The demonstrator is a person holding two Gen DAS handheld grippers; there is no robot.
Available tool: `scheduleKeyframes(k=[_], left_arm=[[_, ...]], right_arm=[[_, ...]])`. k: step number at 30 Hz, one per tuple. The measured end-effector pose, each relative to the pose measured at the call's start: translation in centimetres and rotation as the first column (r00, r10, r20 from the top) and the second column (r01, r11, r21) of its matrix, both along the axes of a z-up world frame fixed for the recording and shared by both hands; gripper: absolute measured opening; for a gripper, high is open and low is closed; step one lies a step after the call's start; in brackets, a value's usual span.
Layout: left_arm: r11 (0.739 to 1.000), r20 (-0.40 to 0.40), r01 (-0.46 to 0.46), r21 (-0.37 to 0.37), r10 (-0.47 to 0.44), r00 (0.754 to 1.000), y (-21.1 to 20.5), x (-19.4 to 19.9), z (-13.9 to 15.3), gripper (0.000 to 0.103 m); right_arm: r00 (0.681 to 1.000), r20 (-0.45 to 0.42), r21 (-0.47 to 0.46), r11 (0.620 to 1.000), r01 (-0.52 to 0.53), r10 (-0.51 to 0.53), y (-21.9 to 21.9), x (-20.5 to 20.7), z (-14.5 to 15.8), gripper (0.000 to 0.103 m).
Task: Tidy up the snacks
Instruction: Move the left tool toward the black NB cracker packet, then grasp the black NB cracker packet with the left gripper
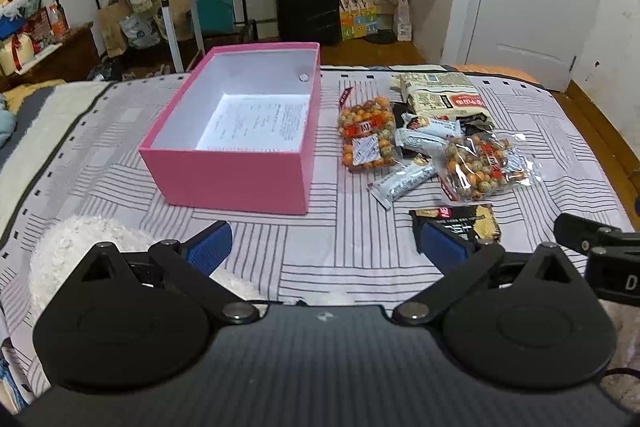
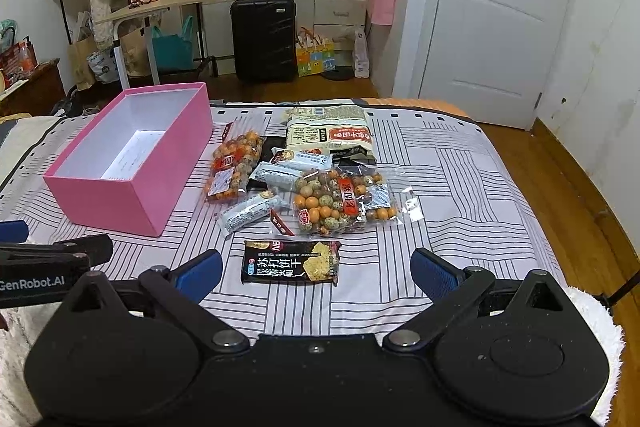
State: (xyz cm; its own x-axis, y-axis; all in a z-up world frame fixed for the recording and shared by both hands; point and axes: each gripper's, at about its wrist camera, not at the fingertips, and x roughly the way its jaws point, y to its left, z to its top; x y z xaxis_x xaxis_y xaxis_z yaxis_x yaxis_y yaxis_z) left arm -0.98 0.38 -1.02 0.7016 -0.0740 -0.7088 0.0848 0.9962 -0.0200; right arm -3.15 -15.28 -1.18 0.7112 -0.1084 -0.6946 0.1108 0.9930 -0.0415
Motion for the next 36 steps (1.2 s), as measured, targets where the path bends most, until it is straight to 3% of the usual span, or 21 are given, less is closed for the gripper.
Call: scheduleKeyframes(k=[13, 20, 24, 30, 33, 36], left_arm=[[0.999, 0.011, 0.035, 0.018, -0.035, 0.999, -0.8, -0.5, 0.0, 0.103], [0.996, 0.019, 0.052, -0.068, -0.050, 0.999, -0.3, -0.6, -0.5, 0.103], [0.997, 0.020, 0.050, -0.064, -0.049, 0.999, -0.4, -0.6, -0.6, 0.103], [0.995, 0.045, 0.067, -0.072, -0.064, 0.997, -0.4, -0.6, -0.2, 0.103], [0.990, 0.080, 0.110, -0.087, -0.104, 0.991, -0.3, -0.5, 0.8, 0.103], [0.990, 0.106, 0.133, -0.050, -0.127, 0.986, -0.6, 0.2, 1.9, 0.103]], right_arm=[[1.000, -0.001, -0.004, 1.000, 0.012, -0.012, -0.4, -0.2, -0.5, 0.102], [1.000, 0.000, -0.005, 1.000, 0.013, -0.013, -0.5, -0.2, -0.6, 0.102], [1.000, 0.003, 0.000, 1.000, 0.012, -0.012, -0.7, -0.1, -0.8, 0.102], [0.995, 0.097, 0.069, 0.997, -0.038, 0.032, -1.8, 0.1, -0.6, 0.102], [0.985, 0.125, 0.002, 0.993, -0.117, 0.116, -2.1, 1.2, 0.1, 0.102], [0.980, 0.097, -0.073, 0.983, -0.168, 0.175, -2.3, 3.3, 0.5, 0.102]])
